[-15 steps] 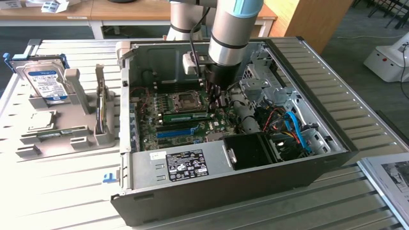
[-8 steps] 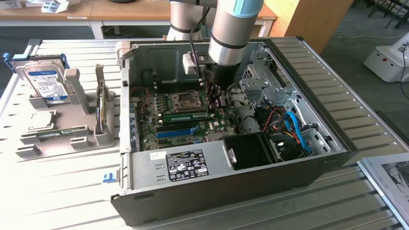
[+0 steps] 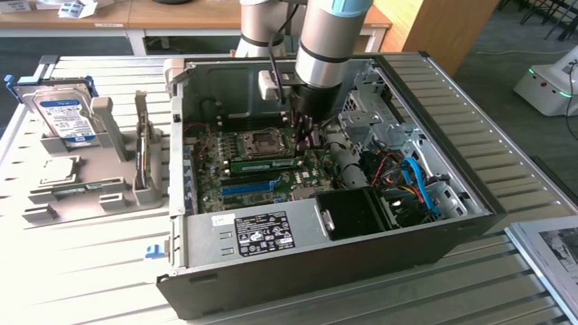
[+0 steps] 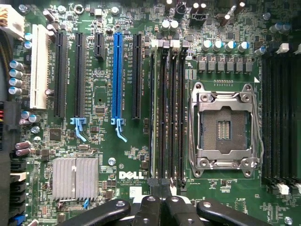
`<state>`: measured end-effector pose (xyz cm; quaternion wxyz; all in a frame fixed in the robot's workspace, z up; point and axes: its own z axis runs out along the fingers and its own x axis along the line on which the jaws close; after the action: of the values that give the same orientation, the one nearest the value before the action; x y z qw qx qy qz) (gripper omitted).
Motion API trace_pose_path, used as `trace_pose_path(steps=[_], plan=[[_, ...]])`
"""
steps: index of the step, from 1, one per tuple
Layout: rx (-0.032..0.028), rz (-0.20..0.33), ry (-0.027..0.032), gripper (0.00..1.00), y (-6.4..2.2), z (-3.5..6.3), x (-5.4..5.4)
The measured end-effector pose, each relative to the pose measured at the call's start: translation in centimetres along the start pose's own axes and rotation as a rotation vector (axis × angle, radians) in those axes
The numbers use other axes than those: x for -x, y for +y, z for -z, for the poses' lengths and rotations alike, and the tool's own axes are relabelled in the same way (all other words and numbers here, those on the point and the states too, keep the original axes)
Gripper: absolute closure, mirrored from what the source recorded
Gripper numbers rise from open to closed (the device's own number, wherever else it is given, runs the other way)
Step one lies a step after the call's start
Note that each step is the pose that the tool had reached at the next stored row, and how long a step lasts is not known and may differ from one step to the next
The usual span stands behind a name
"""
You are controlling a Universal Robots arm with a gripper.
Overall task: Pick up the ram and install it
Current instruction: 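Press down the ram until it locks into place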
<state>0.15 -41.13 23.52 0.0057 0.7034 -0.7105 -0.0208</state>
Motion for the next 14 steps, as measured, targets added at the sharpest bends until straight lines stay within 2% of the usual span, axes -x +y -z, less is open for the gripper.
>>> trace_pose_path(steps=[8, 14], plan=[[0.0009, 0.0, 0.0, 0.9, 0.04, 1.14, 0.02], [0.0008, 0.0, -0.0001, 0.9, 0.04, 1.14, 0.02]])
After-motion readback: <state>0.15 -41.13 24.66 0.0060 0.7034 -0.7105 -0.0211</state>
